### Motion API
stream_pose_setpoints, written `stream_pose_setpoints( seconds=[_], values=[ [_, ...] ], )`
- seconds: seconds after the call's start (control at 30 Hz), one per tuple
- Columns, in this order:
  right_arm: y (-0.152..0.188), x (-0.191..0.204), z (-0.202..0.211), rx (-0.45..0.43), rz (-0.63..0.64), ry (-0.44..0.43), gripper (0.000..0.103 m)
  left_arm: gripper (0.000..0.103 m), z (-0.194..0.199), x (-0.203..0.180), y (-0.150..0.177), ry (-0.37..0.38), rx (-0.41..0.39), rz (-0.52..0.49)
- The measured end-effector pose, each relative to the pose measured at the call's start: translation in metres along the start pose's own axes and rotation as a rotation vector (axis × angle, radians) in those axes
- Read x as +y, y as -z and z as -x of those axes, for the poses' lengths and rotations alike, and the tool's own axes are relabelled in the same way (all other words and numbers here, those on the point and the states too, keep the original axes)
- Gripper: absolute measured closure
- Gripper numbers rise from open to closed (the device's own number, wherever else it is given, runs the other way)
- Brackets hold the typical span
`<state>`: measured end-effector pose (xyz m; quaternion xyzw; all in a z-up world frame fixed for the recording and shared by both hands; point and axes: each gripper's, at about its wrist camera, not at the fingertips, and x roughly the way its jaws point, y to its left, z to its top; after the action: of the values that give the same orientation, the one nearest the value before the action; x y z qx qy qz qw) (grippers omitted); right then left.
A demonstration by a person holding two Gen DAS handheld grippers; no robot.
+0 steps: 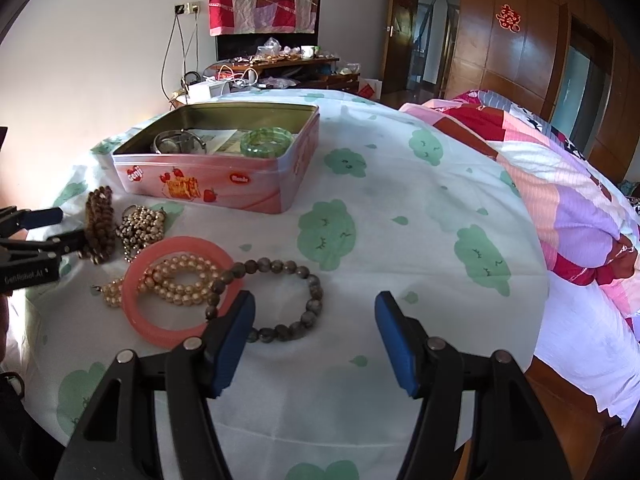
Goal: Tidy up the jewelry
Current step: 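Grasp the dark bead bracelet with the right gripper while the left grasps the wooden bead bracelet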
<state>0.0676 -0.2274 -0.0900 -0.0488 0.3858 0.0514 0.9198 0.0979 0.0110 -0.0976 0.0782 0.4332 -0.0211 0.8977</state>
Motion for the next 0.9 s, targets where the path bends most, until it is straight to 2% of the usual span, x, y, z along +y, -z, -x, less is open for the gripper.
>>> stream_pose_setpoints(
  seconds=[0.1, 0.13, 0.23, 0.3, 0.33, 0.37, 0.4, 0.47, 0.9],
  values=[
    [-0.002, 0.001, -0.004, 0.008, 0.001, -0.016, 0.044, 0.030, -0.003, 0.003, -0.001, 0.025, 0.001, 0.004],
    [-0.002, 0.002, -0.006, 0.014, 0.004, -0.028, 0.049, 0.031, -0.004, 0.001, -0.001, 0.026, -0.004, -0.003],
    [-0.001, 0.003, -0.011, 0.031, -0.001, -0.056, 0.058, 0.043, -0.002, -0.003, 0.000, 0.043, -0.020, -0.021],
    [-0.001, 0.003, -0.011, 0.031, 0.002, -0.068, 0.067, 0.064, 0.000, -0.006, 0.000, 0.060, -0.031, -0.038],
    [-0.001, 0.003, -0.011, 0.032, 0.002, -0.076, 0.072, 0.072, 0.001, -0.006, -0.001, 0.059, -0.032, -0.043],
    [-0.001, 0.004, -0.011, 0.033, 0.003, -0.080, 0.076, 0.091, 0.000, -0.006, -0.001, 0.084, -0.024, -0.040],
    [0.000, 0.005, -0.011, 0.033, 0.005, -0.083, 0.079, 0.096, -0.001, -0.006, -0.001, 0.123, -0.013, -0.032],
    [0.000, 0.006, -0.011, 0.032, 0.010, -0.092, 0.090, 0.096, 0.001, -0.009, 0.000, 0.114, -0.024, -0.043],
    [-0.009, 0.006, 0.011, -0.054, 0.009, -0.094, 0.092, 0.096, 0.031, 0.006, -0.010, 0.130, -0.114, 0.005]
  ],
)
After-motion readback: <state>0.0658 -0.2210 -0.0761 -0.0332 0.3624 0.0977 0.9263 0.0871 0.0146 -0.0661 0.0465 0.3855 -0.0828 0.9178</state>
